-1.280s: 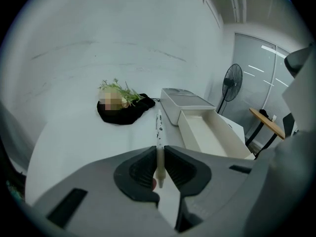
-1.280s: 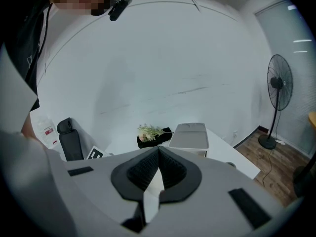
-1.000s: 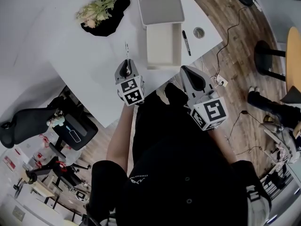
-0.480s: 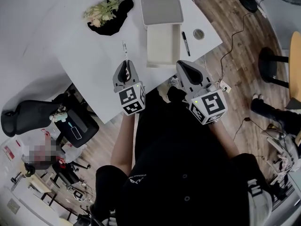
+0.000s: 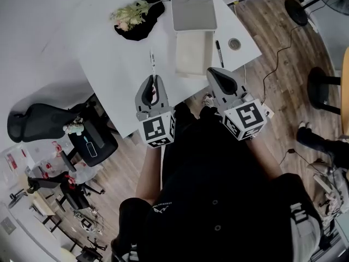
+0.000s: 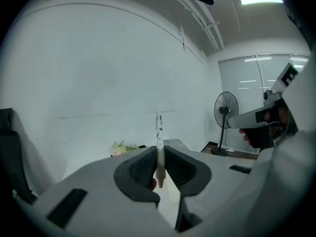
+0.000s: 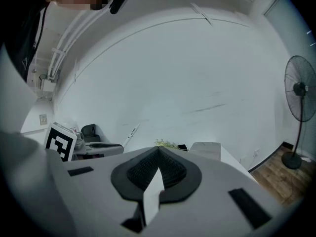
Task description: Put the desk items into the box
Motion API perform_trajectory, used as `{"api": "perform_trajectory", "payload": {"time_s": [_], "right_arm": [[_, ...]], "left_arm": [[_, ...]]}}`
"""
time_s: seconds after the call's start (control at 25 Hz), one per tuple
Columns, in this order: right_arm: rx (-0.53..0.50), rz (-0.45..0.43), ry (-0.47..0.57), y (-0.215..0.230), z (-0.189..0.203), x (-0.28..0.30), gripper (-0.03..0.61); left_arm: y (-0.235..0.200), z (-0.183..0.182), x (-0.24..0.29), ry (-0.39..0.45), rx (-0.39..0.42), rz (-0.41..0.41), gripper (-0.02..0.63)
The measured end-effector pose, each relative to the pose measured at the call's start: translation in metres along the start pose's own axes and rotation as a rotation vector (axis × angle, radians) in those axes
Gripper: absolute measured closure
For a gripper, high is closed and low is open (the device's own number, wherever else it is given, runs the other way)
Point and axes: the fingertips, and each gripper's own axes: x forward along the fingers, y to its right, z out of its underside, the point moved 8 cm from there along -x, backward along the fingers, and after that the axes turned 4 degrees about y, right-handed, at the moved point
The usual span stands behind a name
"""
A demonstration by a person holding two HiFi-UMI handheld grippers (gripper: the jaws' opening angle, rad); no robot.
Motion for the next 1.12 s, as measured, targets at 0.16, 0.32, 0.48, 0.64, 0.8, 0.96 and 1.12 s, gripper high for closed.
{"api": "perform_trajectory", "payload": {"time_s": [0.16, 0.32, 0.48, 0.64, 0.8, 0.96, 1.12], "right_arm": [[-0.012, -0.025, 0.008, 0.0, -0.002, -0.009, 0.58], [-0.024, -0.042, 0.014, 0.0, 0.0, -0.018, 0.58], [-0.036, -0.048, 0.021, 0.007, -0.001, -0.023, 0.58], [-0.043, -0.056, 0.022, 0.011, 0.001, -0.029, 0.58], [-0.047, -0.048, 0.018, 0.013, 0.002, -0.032, 0.58], [-0.042, -0.025, 0.013, 0.015, 0.003, -0.033, 0.58], [-0.025, 0.03, 0.009, 0.019, 0.004, -0.033, 0.58]], "left_arm": [[0.013, -0.008, -0.018, 0.036, -0.004, -0.002, 0.558], [0.025, -0.011, -0.035, 0.064, -0.019, 0.003, 0.558], [0.035, -0.007, -0.043, 0.068, -0.03, -0.025, 0.558], [0.044, -0.003, -0.045, 0.071, -0.04, -0.024, 0.558], [0.05, -0.003, -0.041, 0.076, -0.038, -0.006, 0.558], [0.051, -0.001, -0.031, 0.064, -0.037, 0.027, 0.558], [0.05, -0.002, -0.015, 0.051, -0.026, 0.088, 0.557]]}}
